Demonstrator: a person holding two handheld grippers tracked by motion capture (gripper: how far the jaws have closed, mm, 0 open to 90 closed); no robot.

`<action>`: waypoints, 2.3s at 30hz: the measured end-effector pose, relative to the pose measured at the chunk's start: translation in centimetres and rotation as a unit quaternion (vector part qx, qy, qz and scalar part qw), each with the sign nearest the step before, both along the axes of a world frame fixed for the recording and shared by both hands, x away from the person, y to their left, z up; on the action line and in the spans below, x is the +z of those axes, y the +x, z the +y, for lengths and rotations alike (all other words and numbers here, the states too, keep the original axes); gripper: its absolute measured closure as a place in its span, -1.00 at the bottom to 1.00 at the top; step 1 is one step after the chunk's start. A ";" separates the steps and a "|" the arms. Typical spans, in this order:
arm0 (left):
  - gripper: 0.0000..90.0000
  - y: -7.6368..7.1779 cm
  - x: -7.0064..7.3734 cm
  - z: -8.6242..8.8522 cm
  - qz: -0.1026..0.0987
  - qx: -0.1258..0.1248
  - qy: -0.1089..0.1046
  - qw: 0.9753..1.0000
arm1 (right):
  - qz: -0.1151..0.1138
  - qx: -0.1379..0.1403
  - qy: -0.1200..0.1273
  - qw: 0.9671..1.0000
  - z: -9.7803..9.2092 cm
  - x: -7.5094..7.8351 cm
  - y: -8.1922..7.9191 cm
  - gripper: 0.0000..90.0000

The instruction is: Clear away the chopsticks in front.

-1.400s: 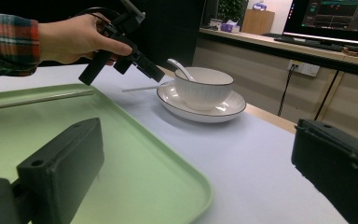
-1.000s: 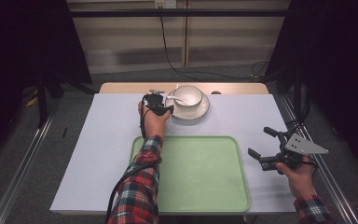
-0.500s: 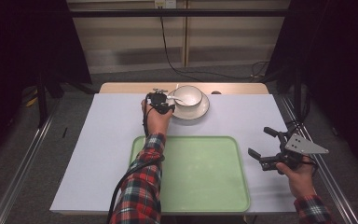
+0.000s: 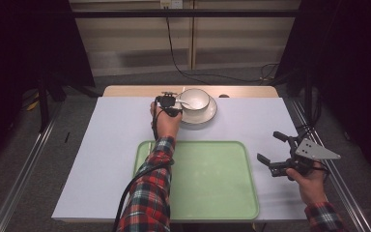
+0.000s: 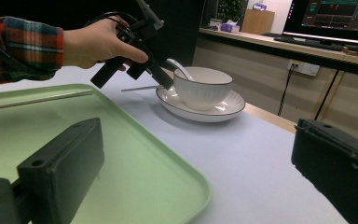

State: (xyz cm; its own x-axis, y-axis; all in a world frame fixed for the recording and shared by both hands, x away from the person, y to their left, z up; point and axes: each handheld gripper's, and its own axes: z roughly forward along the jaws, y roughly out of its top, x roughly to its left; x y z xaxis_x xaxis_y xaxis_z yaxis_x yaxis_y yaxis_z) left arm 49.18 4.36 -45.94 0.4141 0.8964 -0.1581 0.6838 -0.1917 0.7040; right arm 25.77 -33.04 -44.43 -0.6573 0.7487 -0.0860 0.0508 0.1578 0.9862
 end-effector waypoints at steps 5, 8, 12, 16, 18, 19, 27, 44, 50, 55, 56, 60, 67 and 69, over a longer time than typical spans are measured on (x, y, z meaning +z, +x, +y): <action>0.79 0.0 -0.1 -0.5 0.005 0.019 -0.002 1.000 | -0.003 0.002 -0.003 1.000 -0.1 0.0 0.0 -0.96; 0.86 0.0 -0.2 -0.4 0.007 0.038 -0.006 0.999 | 0.000 -0.001 -0.002 1.000 0.0 0.0 0.0 -0.96; 0.91 0.0 0.0 -0.3 0.009 0.042 -0.004 0.999 | 0.001 0.002 -0.002 1.000 -0.2 0.0 -0.1 -0.96; 0.91 -0.1 0.3 -0.2 0.013 0.060 -0.018 0.998 | -0.002 0.000 -0.004 1.000 -0.3 0.1 -0.1 -0.96; 0.91 -0.3 0.6 0.0 0.013 0.063 -0.020 0.998 | -0.002 -0.001 -0.004 1.000 -0.3 0.0 -0.1 -0.96; 0.91 -0.4 0.6 0.2 0.014 0.067 -0.024 0.997 | -0.003 0.000 -0.004 1.000 -0.3 0.0 -0.1 -0.96; 0.91 -1.9 1.3 2.3 0.009 0.074 -0.037 0.997 | 0.000 0.000 -0.004 1.000 -0.2 0.0 -0.1 -0.96; 0.91 -5.5 2.1 6.6 0.005 0.096 -0.054 0.994 | -0.001 -0.001 -0.003 1.000 -0.1 0.0 -0.1 -0.97; 0.91 -7.0 2.5 8.2 0.002 0.105 -0.055 0.993 | 0.000 0.000 0.000 1.000 -0.1 0.0 -0.1 -0.97; 0.91 -8.3 2.6 9.4 0.001 0.114 -0.057 0.992 | 0.000 0.000 0.001 1.000 -0.1 0.0 -0.1 -0.97; 0.91 -8.5 2.6 9.6 0.001 0.115 -0.057 0.992 | 0.000 -0.001 0.000 1.000 -0.1 0.0 -0.1 -0.97; 0.91 -9.4 2.5 10.3 0.002 0.121 -0.060 0.991 | 0.001 -0.003 0.000 1.000 -0.1 0.0 -0.2 -0.98; 0.91 -10.9 1.7 11.4 0.005 0.135 -0.066 0.989 | 0.000 -0.002 -0.004 1.000 -0.1 0.0 -0.2 -0.98; 0.91 -11.2 1.4 11.7 0.010 0.136 -0.065 0.988 | -0.001 -0.002 -0.004 1.000 -0.1 0.0 -0.2 -0.98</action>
State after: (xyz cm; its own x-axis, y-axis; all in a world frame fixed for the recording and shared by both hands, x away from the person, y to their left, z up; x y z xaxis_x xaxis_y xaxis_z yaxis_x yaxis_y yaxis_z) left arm 37.93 16.02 -44.49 0.1552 0.9460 -0.2848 0.7124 0.0926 0.6957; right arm 25.60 -33.15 -44.45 -0.6536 0.7510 -0.0936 0.0499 0.1662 0.9848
